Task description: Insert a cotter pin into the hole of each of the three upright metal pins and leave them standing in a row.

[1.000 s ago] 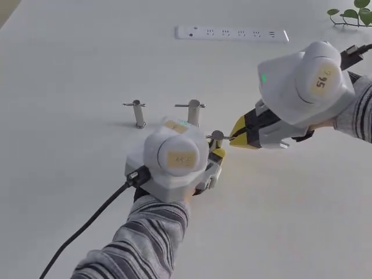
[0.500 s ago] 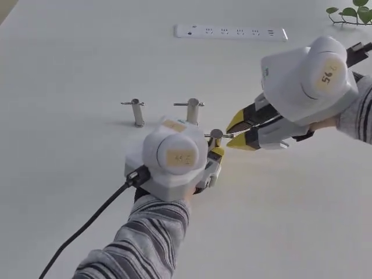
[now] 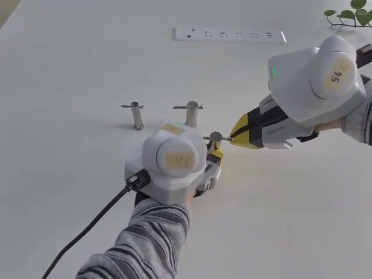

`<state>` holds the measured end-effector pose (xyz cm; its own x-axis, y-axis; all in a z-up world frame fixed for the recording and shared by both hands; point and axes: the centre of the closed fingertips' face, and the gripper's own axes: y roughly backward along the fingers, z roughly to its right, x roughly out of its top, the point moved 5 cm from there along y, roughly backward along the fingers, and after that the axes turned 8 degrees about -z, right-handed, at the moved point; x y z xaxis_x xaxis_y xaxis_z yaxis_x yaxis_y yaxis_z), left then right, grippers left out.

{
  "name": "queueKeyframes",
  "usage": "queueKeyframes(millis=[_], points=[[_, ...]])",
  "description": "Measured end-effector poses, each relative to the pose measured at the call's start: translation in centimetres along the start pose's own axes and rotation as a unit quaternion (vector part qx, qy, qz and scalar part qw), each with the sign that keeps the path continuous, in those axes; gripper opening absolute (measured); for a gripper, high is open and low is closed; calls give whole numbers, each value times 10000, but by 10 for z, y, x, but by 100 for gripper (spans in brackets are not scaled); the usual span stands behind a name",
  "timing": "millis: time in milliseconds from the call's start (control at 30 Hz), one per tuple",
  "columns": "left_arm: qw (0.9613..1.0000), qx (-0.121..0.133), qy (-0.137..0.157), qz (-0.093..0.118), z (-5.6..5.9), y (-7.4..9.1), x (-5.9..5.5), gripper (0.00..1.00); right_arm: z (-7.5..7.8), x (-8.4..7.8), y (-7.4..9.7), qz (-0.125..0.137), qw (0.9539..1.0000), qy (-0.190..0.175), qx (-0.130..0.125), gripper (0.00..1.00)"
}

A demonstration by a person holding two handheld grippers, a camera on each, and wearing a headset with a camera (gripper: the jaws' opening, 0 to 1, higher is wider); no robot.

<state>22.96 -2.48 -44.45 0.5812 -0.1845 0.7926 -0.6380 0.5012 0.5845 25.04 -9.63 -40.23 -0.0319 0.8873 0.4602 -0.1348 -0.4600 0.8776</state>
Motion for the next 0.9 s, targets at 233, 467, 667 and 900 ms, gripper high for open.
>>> queueKeyframes(millis=[233,467,667,900], points=[[10000,7,97,-4,0,0,0,10,-1,3,0,6,10000,73,-9,0],[9999,27,155,-2,0,0,0,11,-1,10,-2,25,9999,162,4,0],[9998,46,191,2,0,0,-1,11,-1,10,-2,42,9998,180,1,0],[9997,26,238,-60,0,-1,-1,11,-2,11,-4,58,9998,171,11,0]])
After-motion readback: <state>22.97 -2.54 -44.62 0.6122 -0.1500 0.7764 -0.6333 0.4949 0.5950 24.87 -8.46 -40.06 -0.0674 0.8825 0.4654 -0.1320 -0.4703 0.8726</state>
